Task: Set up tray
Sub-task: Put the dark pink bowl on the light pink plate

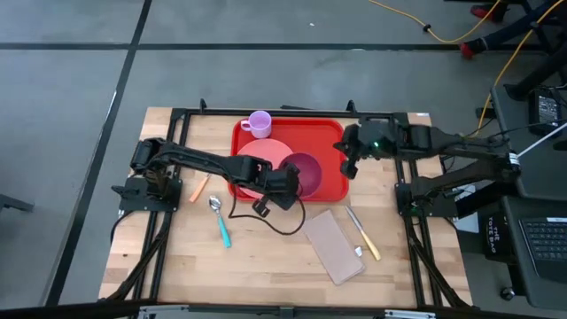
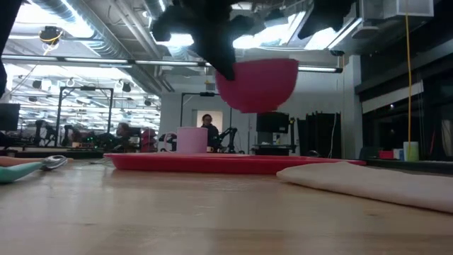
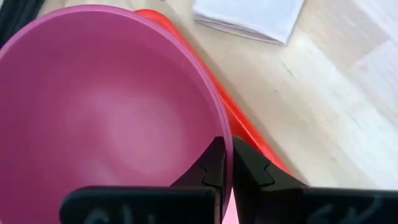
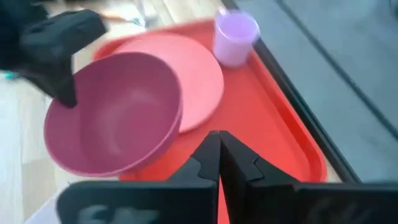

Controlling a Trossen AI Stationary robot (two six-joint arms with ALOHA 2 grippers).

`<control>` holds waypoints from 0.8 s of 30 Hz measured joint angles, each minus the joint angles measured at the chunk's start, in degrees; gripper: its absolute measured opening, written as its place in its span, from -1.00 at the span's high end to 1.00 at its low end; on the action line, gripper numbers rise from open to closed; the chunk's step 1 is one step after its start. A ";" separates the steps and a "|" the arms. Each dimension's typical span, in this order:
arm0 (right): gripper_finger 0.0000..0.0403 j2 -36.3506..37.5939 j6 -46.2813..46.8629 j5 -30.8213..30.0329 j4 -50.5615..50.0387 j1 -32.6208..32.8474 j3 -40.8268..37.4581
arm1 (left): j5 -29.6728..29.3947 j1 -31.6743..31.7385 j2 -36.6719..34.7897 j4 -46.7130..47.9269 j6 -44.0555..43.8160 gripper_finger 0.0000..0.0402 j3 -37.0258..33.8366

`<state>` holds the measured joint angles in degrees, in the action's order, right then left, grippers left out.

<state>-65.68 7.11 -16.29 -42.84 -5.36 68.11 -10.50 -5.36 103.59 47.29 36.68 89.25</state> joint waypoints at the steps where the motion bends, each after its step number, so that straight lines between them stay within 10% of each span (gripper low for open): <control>1: 0.95 1.30 -0.72 -0.03 3.46 0.42 -2.70 | 0.13 0.16 -0.45 1.68 -1.53 0.99 0.00; 24: 0.94 7.59 -6.07 -0.14 58.76 8.21 -42.17 | 0.50 8.56 -13.25 -1.14 -17.14 0.99 -20.45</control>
<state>-58.08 1.04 -16.43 15.92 2.85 25.94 -10.00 3.20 90.35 46.15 19.54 68.80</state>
